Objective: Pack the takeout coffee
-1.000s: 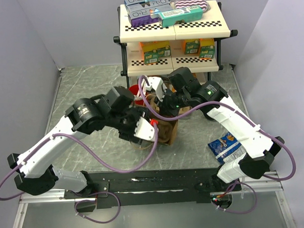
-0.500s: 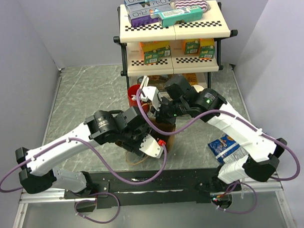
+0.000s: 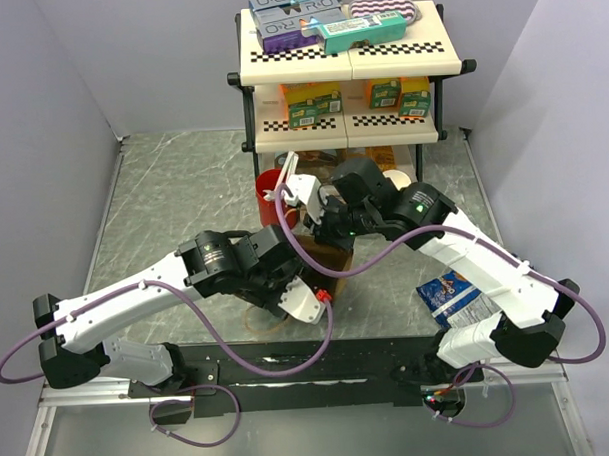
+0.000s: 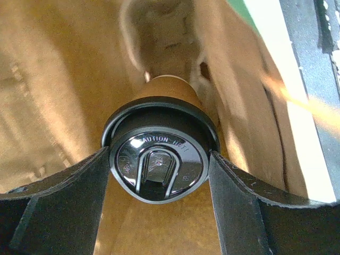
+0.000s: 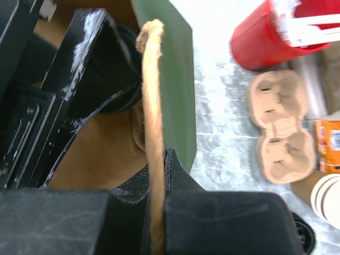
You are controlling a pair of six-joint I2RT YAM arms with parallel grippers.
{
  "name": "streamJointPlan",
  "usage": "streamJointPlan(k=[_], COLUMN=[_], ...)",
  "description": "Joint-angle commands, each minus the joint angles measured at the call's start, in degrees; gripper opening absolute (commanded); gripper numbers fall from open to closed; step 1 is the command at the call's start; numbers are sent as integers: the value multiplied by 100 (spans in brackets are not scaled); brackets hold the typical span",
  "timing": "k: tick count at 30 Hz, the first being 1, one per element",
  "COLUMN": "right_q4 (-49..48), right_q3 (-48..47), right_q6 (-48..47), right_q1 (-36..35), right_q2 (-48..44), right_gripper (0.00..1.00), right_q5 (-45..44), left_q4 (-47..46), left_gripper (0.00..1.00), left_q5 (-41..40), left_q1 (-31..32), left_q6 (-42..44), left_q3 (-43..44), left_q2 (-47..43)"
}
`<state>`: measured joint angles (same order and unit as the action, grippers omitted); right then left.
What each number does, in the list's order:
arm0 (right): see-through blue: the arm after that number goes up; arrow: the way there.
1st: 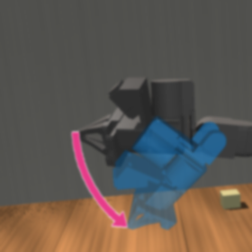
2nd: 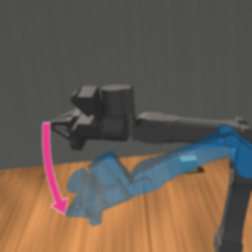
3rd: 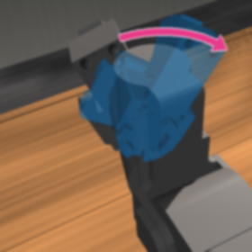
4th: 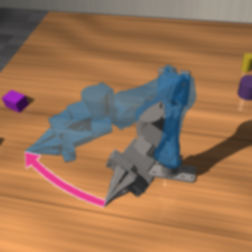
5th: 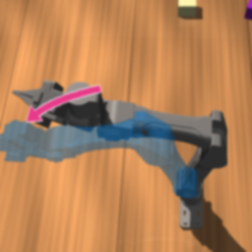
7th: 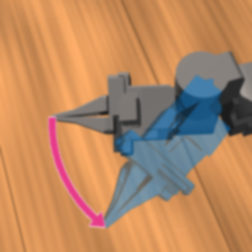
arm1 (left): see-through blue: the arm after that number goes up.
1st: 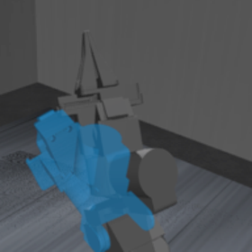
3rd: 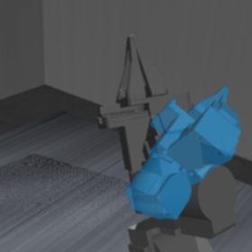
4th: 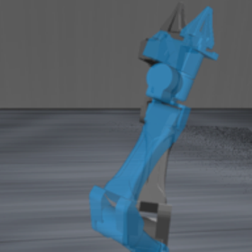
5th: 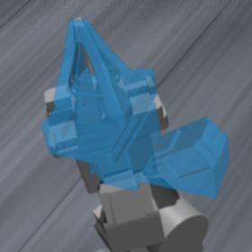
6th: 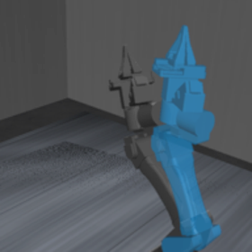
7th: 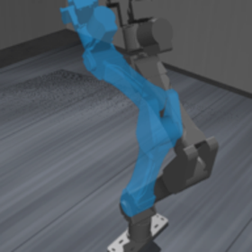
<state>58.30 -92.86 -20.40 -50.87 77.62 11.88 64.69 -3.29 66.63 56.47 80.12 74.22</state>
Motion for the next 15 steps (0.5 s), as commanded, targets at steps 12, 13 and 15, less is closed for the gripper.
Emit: streamJointPlan(k=[12,13,15], right_q4=[-126,-126,-126], right_q3=[-39,-65,-101], right_q6=[-482,-465,-438], right_q1=[-625,-669,-757], right_q2=[-292,-274,-196], right_gripper=[0,0,0], right_q5=[-669,-652,-660], left_q4=[-992,-1123,-1239], left_gripper=[1,1,1], left_q5=[-919,-954,-1033], left_q1=[-133,-133,-142], left_q6=[-1278,-1252,-1200], left_q3=[-646,-716,-936], left_q2=[-425,-443,-434])
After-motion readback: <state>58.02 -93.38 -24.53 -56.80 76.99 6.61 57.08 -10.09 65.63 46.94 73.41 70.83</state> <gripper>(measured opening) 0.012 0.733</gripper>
